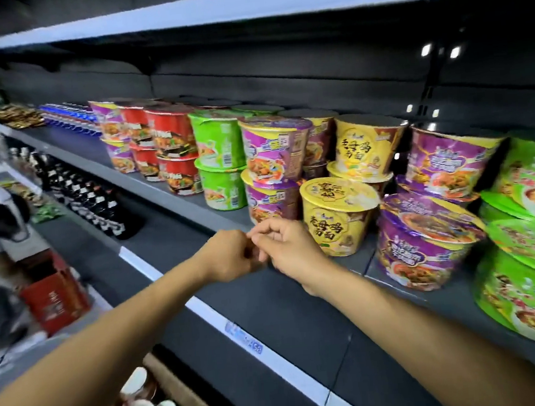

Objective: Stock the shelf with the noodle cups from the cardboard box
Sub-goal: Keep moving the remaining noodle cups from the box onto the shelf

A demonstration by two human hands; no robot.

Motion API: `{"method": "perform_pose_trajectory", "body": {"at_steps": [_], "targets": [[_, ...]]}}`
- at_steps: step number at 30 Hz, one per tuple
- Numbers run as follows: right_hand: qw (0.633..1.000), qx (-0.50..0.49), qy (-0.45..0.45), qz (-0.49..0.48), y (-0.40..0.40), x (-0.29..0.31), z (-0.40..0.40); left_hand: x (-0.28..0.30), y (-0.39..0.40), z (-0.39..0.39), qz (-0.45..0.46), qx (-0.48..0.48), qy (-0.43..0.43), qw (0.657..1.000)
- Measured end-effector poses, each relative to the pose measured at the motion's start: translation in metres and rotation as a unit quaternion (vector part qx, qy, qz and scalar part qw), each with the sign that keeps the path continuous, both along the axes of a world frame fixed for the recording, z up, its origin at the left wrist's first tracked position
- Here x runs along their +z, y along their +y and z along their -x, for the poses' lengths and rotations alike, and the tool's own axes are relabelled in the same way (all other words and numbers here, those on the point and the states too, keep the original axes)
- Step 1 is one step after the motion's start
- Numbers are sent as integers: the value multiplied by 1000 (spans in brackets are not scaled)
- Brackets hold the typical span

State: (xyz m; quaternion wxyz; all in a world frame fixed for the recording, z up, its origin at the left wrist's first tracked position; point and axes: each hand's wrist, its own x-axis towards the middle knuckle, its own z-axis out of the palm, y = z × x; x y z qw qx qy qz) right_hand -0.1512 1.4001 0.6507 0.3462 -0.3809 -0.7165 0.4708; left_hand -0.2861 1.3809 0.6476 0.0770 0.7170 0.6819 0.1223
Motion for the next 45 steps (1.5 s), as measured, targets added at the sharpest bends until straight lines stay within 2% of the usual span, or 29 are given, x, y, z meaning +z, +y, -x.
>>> {"method": "perform_pose_trajectory", "body": {"at_steps": [4,7,11,15,18,23,27,32,36,40,42,45], "targets": [[994,41,-74,66,-3,-34,51,-38,-11,57,91,57,-13,994],[983,85,-99,126,-3,-70,93,-73,-19,102,140,69,-38,987],[963,94,-131,215,0,-134,158,-131,-25,157,230,73,-69,968],[940,102,-168,280,3,-194,216,-196,-28,212,271,63,-61,959],[926,99,-183,316,11,-246,257,-247,-29,255,298,81,-110,945],[893,61,-219,387,25,-361,305,-361,-43,323,340,188,-154,909],[865,18,-281,415,24,-474,331,-463,-60,366,386,253,-190,867],[830,-10,-341,441,12,-603,355,-575,-75,398,449,334,-233,795],[817,-32,-376,437,11,-678,381,-662,-76,418,450,432,-287,727],[794,-12,-380,475,7,-748,414,-738,-66,434,458,478,-323,677],[777,-13,-385,498,-1,-779,434,-772,-60,439,460,485,-330,667],[755,-10,-383,532,-13,-817,461,-819,-50,445,470,459,-298,692]]}}
